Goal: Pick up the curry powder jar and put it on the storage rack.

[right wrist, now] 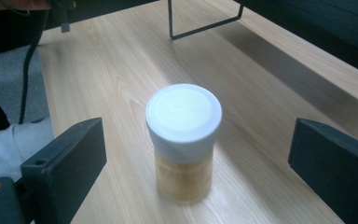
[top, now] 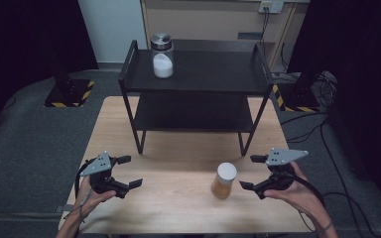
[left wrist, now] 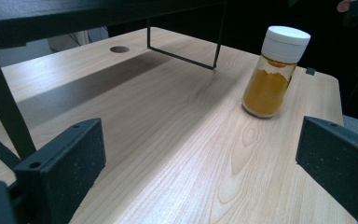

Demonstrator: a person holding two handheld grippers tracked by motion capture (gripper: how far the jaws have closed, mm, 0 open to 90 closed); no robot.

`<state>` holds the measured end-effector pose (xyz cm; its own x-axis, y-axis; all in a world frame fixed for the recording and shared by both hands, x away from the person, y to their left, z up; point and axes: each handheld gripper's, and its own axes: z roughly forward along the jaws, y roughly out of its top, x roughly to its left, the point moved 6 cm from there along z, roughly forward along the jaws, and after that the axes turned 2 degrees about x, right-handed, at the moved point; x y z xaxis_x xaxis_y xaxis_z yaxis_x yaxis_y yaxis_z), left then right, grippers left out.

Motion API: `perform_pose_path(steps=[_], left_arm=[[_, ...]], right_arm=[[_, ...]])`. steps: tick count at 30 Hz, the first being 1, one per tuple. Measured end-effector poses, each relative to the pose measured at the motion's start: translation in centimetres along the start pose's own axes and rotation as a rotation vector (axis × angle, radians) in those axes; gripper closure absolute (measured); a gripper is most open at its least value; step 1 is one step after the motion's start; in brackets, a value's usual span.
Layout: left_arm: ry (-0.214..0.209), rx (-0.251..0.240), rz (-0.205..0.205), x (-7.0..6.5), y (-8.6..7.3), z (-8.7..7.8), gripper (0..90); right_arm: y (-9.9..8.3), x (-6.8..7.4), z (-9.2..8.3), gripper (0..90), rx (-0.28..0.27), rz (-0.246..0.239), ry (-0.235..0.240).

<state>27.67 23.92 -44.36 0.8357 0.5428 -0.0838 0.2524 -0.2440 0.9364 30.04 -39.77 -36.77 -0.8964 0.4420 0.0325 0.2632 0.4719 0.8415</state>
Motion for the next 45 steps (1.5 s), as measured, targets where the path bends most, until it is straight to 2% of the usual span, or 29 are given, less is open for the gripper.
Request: perform_pose_path(steps=[3,10,12,17,25,34,45], left_arm=[[-0.004,0.003,0.005,-0.1,0.1,0.1,0.4],[-0.003,0.006,0.007,-0.1,0.1,0.1,0.4],[-0.004,0.005,0.005,-0.1,0.0,0.1,0.5],[-0.002,0.007,0.007,-0.1,0.0,0.1,0.6],[-0.002,0.01,0.009,-0.2,0.0,0.1,0.7],[0.0,0.012,0.01,-0.2,0.0,0.1,0.8],[-0.003,0.017,0.011,-0.2,0.0,0.1,0.8]], right_arm=[[0.2,0.0,0.9,5.4,0.028,-0.008,0.003],[0.7,0.1,2.9,7.5,0.062,-0.023,0.039],[0.8,0.1,3.5,8.1,0.068,-0.028,0.036],[0.8,0.0,4.9,12.8,0.084,-0.029,0.054],[1.1,0.1,6.6,20.4,0.108,-0.045,0.052],[0.9,0.2,7.3,33.4,0.112,-0.071,0.017],[1.0,0.1,7.2,33.8,0.117,-0.079,0.022]])
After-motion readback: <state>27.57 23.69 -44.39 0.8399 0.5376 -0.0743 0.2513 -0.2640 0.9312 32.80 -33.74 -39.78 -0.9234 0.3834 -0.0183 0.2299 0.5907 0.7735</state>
